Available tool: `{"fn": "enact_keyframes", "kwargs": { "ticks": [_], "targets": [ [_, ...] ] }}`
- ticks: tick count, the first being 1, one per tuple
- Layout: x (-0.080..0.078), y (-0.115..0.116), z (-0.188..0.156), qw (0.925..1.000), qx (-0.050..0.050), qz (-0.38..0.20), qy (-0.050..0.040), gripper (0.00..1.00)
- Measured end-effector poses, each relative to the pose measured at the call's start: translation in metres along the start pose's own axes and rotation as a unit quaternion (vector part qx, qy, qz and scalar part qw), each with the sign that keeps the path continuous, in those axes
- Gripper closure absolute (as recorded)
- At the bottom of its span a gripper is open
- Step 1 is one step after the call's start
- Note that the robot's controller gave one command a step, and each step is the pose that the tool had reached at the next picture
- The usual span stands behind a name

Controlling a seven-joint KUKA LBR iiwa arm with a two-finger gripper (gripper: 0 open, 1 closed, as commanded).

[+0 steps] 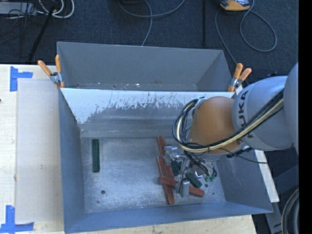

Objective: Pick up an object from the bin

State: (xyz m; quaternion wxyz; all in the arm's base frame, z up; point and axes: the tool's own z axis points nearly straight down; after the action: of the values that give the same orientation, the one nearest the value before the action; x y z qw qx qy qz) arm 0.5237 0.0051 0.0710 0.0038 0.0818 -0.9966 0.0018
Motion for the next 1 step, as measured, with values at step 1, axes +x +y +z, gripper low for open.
{"fn": "enact_keyframes", "kwargs": {
  "ticks": [1],
  "targets": [
    [-0.0107,-0.0804,-0.0262,0.9979,0.000,0.064,-0.0052,0.00]
  ]
}}
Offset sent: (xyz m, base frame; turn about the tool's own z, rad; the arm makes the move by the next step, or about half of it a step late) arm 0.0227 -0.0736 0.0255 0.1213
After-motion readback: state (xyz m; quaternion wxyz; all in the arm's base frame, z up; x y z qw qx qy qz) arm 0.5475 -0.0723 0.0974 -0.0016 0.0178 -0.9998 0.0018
